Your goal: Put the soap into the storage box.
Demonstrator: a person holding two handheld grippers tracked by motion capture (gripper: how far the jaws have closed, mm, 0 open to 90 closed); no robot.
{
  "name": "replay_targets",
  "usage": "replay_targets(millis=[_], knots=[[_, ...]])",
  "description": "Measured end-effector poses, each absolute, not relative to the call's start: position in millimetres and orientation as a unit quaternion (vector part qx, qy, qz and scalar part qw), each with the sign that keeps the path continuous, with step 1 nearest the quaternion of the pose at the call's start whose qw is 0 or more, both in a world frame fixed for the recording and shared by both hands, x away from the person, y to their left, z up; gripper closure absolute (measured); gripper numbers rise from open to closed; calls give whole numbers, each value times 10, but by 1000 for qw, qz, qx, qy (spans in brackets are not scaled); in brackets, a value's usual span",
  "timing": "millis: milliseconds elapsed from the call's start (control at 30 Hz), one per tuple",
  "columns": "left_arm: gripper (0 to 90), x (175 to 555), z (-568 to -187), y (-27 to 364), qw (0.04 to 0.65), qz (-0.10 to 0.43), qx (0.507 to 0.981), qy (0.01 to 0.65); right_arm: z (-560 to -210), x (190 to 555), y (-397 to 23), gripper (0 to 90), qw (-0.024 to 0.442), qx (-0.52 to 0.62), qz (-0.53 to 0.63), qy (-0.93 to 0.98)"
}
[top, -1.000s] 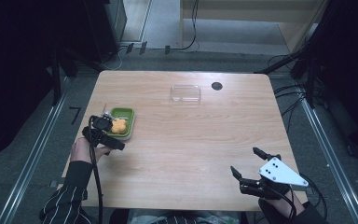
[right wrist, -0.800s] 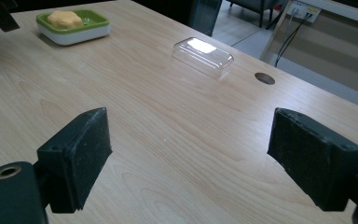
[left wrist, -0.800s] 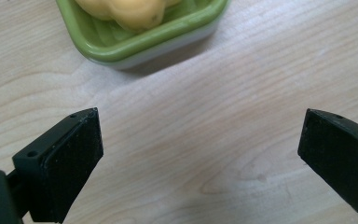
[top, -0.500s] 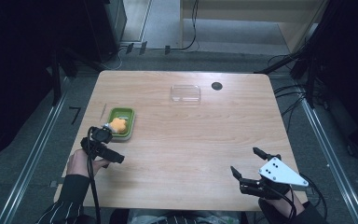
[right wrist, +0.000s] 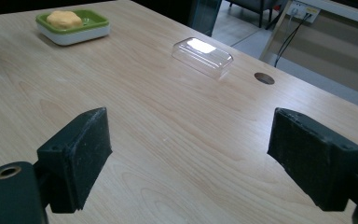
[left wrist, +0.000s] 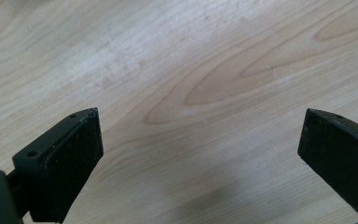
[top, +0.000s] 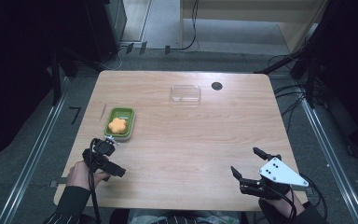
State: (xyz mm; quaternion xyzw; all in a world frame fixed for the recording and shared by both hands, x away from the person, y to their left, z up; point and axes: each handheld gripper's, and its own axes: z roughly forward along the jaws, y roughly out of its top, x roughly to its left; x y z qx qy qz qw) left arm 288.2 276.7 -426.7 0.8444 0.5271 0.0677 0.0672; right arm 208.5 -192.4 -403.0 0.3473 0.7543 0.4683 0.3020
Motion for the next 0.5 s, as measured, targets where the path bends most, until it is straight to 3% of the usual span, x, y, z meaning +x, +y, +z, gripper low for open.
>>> replay_targets(millis=[500], knots=[[1,2856,-4333,2802,63,65,844,528,-4034,2077,-1947,134,305,351,468,752]])
